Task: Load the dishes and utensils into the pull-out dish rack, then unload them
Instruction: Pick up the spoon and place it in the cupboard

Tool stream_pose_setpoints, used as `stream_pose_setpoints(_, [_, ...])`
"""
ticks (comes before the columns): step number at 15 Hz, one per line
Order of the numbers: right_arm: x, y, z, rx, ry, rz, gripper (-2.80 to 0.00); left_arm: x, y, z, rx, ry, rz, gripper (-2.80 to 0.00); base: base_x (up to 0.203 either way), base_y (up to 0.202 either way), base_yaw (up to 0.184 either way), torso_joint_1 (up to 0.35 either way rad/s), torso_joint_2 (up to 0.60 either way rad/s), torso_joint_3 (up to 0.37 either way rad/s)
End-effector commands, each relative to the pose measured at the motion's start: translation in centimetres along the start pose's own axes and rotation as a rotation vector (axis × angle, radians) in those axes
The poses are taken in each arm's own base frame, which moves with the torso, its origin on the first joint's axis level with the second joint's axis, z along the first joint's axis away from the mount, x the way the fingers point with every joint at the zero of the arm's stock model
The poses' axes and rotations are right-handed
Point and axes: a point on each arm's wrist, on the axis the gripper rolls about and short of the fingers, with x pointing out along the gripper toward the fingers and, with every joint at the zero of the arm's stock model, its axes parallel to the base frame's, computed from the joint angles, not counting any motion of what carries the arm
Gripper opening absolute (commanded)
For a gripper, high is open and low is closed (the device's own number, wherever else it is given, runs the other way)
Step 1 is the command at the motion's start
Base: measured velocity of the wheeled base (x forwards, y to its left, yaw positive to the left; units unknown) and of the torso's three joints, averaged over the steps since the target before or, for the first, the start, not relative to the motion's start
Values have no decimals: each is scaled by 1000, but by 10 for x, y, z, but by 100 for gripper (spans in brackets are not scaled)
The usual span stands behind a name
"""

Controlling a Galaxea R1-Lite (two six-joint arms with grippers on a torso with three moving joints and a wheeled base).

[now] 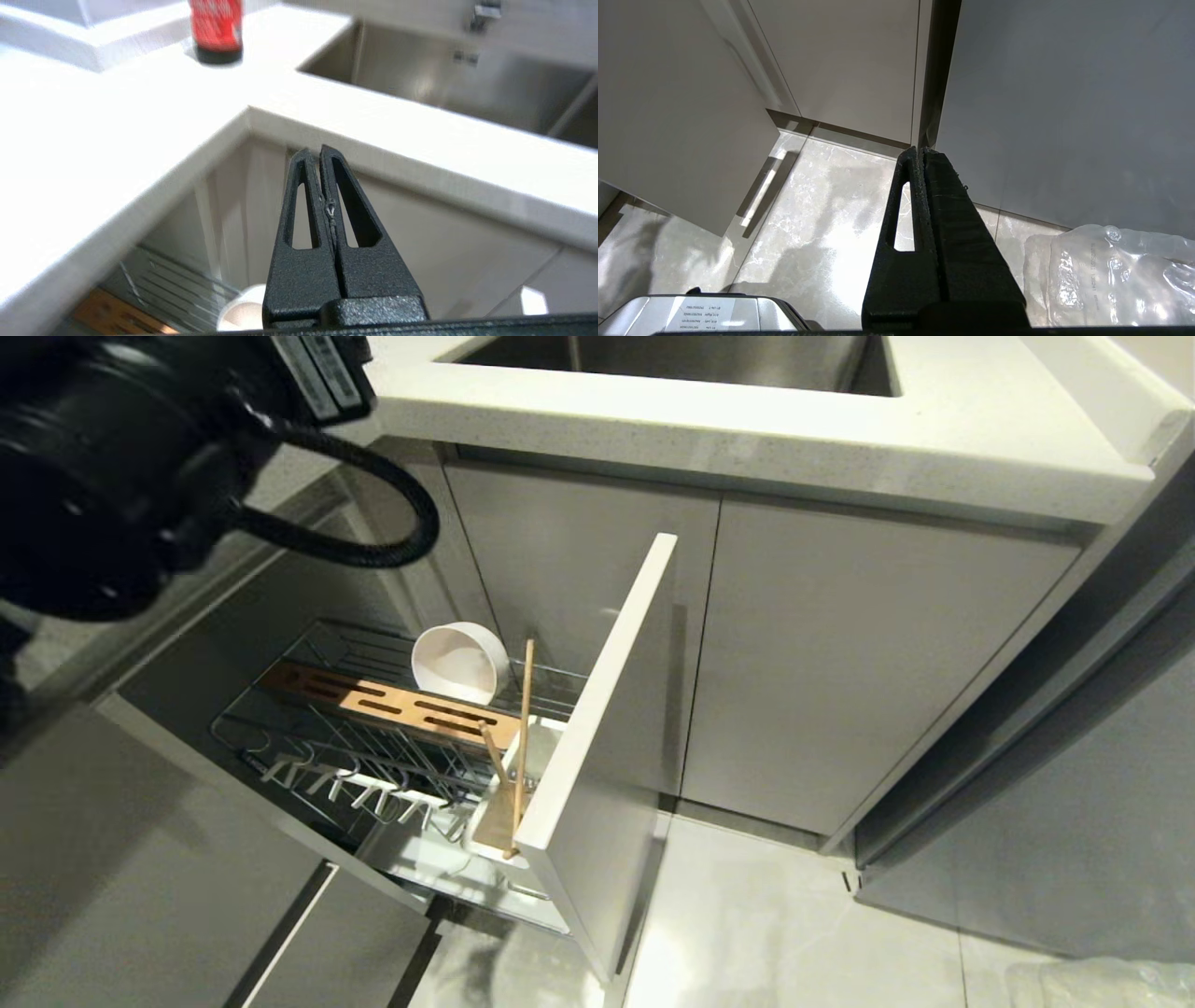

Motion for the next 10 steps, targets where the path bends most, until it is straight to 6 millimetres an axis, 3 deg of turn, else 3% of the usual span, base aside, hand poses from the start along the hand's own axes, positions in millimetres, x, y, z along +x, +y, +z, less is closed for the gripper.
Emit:
stream_pose_setpoints(1, [0,0,0,-1,0,1,-280,-3,11,31,-33,-26,23,-280,0,0,0,0,0,0])
stream_pose_setpoints(7, [0,0,0,-1,0,1,-280,2,62,84,86,36,198,-280,0,0,0,0,0,0])
stream_pose_setpoints(10, [0,0,0,-1,0,1,-280,3,91,95,155,59,322,-280,0,0,0,0,0,0])
